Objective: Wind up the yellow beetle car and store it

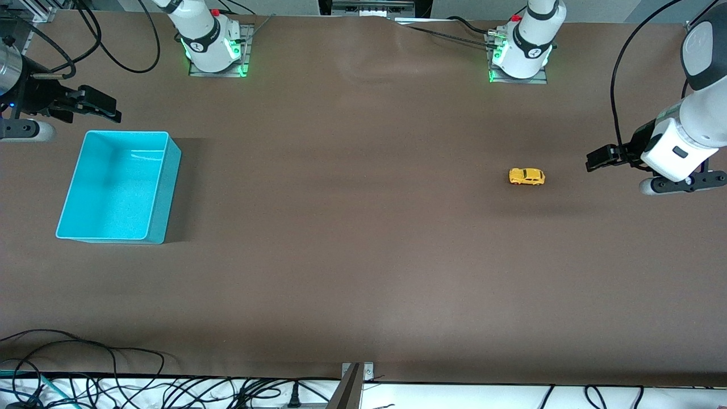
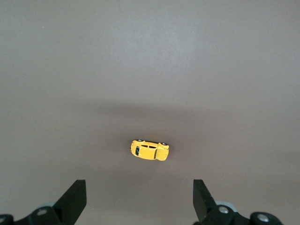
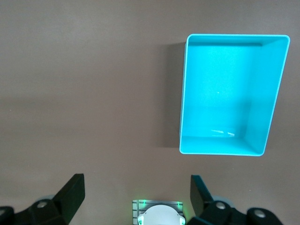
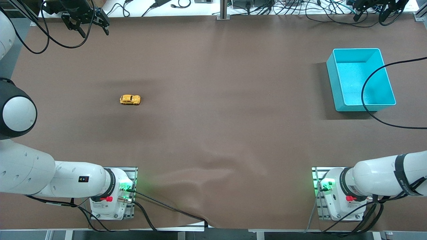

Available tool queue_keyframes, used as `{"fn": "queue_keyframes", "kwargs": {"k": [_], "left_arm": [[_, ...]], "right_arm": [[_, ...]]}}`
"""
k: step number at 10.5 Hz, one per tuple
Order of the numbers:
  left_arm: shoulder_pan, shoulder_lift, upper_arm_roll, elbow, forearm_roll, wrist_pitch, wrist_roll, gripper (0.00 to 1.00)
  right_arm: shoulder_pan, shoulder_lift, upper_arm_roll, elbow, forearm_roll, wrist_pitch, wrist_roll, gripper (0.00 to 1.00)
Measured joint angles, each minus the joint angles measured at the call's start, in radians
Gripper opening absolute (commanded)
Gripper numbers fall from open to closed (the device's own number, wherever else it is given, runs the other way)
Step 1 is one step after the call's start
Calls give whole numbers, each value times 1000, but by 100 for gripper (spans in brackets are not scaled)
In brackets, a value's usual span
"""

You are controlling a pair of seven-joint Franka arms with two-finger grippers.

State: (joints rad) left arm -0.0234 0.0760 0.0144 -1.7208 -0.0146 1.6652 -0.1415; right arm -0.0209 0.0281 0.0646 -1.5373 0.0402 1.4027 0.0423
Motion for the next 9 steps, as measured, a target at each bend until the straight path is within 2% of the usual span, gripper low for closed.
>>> {"fn": "queue_keyframes", "kwargs": {"k": [9], "left_arm": [[0,14,0,0,0,0,0,100]], "right_arm": [[0,4,-8,0,0,0,-9,100]]}}
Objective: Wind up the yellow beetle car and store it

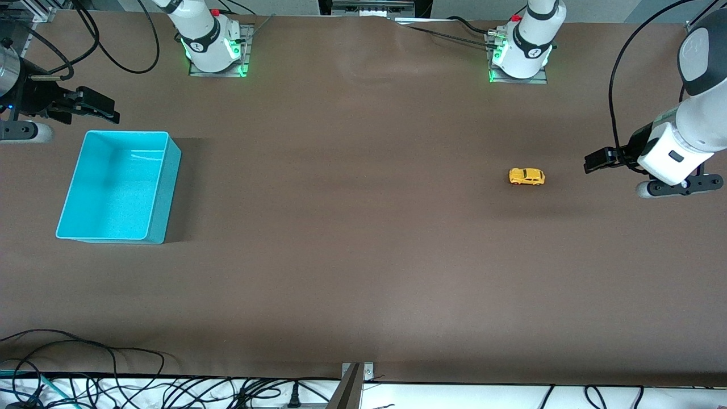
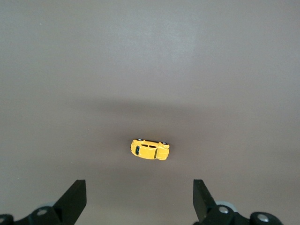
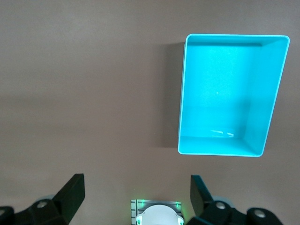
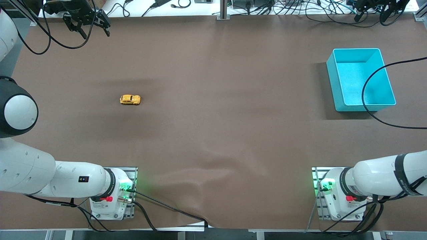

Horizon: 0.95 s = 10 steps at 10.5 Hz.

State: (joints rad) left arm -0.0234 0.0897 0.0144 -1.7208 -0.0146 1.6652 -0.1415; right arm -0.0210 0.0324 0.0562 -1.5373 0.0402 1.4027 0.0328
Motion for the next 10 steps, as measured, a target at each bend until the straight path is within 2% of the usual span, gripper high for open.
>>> {"fn": "queue_keyframes", "kwargs": {"k": [8,10], "left_arm": [[0,1,0,0,0,0,0,100],[6,7,2,0,0,-1,-52,100]], "right_arm": [[0,1,0,0,0,0,0,100],[0,1,0,0,0,0,0,100]]}}
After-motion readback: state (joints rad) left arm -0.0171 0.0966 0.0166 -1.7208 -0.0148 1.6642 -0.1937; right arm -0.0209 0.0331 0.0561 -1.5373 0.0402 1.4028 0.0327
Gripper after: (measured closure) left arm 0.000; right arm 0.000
